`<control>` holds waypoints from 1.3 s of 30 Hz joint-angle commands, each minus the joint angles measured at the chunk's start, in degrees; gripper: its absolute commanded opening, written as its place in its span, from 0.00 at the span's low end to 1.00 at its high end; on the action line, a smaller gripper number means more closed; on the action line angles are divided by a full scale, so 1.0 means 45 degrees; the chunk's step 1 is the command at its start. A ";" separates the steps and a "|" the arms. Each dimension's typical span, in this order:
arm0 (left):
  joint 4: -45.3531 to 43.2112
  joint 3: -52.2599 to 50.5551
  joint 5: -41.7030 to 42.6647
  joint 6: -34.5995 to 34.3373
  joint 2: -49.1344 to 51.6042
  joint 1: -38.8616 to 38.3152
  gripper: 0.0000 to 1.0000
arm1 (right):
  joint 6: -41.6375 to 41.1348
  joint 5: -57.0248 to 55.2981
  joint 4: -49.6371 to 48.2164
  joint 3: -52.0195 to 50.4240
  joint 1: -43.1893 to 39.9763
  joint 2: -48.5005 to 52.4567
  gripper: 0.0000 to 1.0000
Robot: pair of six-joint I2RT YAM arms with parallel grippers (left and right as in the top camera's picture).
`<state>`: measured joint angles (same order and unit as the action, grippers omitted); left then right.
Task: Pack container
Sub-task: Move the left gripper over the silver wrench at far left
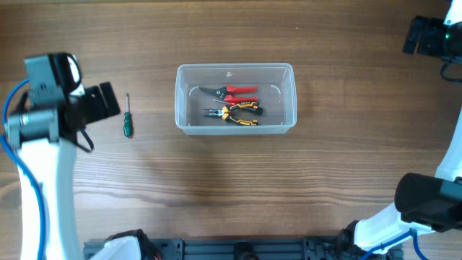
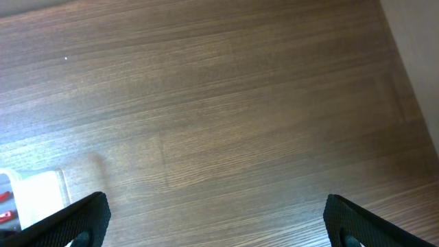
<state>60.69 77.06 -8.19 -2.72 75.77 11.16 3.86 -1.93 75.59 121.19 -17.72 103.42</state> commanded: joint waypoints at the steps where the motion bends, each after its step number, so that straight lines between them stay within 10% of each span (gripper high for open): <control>1: 0.0049 0.1098 0.0282 0.0748 0.2152 0.1248 1.00 | -0.0228 0.0107 -0.0044 -0.0019 0.0039 -0.0121 1.00; 17: 0.1195 0.6300 0.3929 0.4891 0.7776 0.2613 1.00 | -0.0223 0.0107 -0.0044 -0.0019 0.0039 -0.0121 1.00; 39: 0.0845 0.6212 0.1802 0.6130 0.8680 0.3196 1.00 | -0.0223 0.0107 -0.0039 -0.0019 0.0039 -0.0121 1.00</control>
<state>64.88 104.22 4.93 22.92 112.71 25.26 3.84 -1.93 75.59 121.19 -17.72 103.42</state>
